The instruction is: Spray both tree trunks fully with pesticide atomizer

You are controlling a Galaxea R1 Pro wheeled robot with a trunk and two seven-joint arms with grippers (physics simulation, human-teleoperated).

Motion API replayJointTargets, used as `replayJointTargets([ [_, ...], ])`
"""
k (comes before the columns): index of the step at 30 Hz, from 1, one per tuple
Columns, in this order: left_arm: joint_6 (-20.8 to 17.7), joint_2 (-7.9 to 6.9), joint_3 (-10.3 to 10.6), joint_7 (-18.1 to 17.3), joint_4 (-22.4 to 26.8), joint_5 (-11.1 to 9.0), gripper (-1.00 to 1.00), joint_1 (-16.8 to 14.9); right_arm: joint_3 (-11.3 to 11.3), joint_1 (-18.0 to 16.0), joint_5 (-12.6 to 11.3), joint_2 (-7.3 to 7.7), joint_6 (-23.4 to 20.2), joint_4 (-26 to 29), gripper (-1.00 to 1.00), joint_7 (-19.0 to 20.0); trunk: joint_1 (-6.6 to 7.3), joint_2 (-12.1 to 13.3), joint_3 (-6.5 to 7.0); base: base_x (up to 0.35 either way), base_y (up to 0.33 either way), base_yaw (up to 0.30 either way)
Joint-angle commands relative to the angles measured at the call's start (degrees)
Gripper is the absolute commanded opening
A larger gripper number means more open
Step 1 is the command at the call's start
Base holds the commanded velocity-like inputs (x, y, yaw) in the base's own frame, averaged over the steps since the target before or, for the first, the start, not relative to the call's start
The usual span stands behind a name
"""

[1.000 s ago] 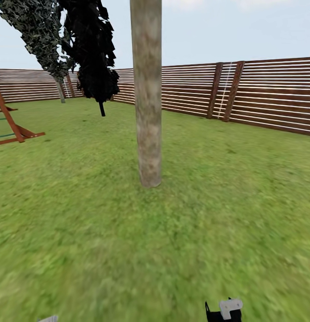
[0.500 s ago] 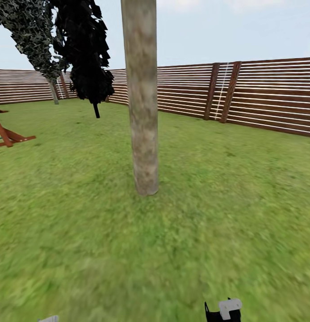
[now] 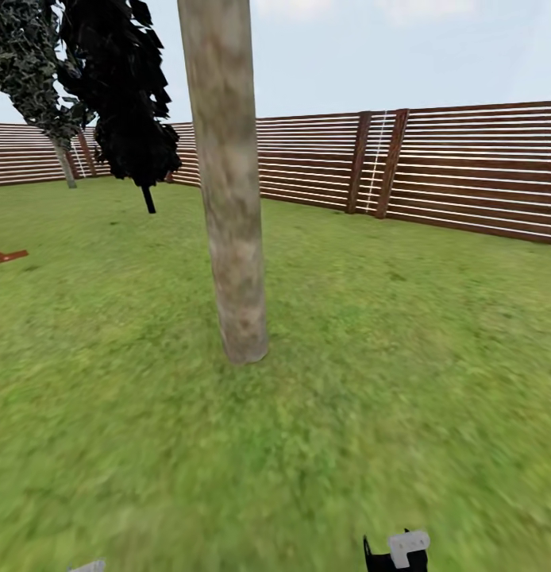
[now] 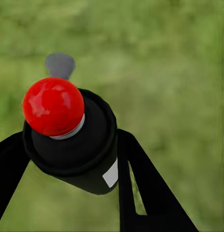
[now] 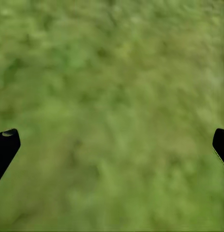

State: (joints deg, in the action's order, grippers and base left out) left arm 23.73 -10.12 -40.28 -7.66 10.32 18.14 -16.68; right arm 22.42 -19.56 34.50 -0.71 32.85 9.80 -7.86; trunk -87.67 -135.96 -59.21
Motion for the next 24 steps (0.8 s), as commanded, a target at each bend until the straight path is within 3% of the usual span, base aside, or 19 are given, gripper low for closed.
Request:
replayJointTargets([
  [1,0.17,0.01,-0.51,-0.33,-0.03,0.32,-1.00,-0.05,0.25,-0.04,0.62,-0.06,0.11,-0.05,1.00,-0.41,-0.02,-0.02,-0.05,0.339,0.000,-0.025],
  [13,0.26,-0.15,-0.23,-0.76,0.03,0.55,-1.00,-0.07,0.33,-0.04,0.48,-0.17,-0.02,0.11,1.00,-0.47,-0.02,-0.02,-0.05,0.337,0.000,-0.002],
  [14,0.25,-0.36,3.66,-2.69,0.80,2.94,-1.00,-0.27,0.13,-0.04,1.11,-0.02,-0.12,0.22,1.00,-0.15,-0.02,-0.02,-0.05,0.046,0.000,0.000],
  [15,0.18,-0.92,11.07,-11.82,1.49,6.89,-1.00,-0.64,-3.00,-0.10,8.54,0.02,-0.30,1.42,1.00,1.63,-0.02,-0.02,-0.05,0.008,0.000,0.000],
  [16,0.07,-1.19,12.47,-15.28,2.42,7.53,-1.00,-0.91,-3.87,-0.18,11.18,0.05,-0.49,2.44,1.00,3.17,-0.02,-0.02,-0.05,0.005,0.000,0.000],
  [17,-0.29,-1.83,14.30,-21.53,5.32,8.57,-1.00,-1.56,-4.60,-0.52,14.18,0.15,-1.41,4.73,1.00,7.18,-0.02,-0.02,-0.05,0.003,0.000,0.000],
  [19,-0.97,-2.42,16.99,-32.97,11.58,11.63,-1.00,-3.12,-5.22,-1.99,16.66,0.29,-5.85,10.79,1.00,18.68,-0.02,-0.02,-0.05,0.001,0.000,0.000],
  [20,-1.92,-2.56,17.67,-37.99,14.11,14.28,-1.00,-4.45,-5.38,-2.98,17.19,0.48,-8.70,14.03,1.00,26.17,-0.02,-0.02,-0.05,0.000,0.000,0.000],
  [21,-2.94,-2.63,17.93,-40.73,15.24,16.24,-1.00,-5.44,-5.44,-3.59,17.41,0.69,-10.04,15.74,1.00,30.73,-0.02,-0.02,-0.05,0.000,0.000,0.000],
  [24,-7.91,-2.79,18.33,-50.28,17.07,25.04,-1.00,-10.35,-5.61,-7.15,18.43,1.24,-12.27,19.58,1.00,46.22,-0.02,-0.02,-0.05,0.000,0.000,0.000],
])
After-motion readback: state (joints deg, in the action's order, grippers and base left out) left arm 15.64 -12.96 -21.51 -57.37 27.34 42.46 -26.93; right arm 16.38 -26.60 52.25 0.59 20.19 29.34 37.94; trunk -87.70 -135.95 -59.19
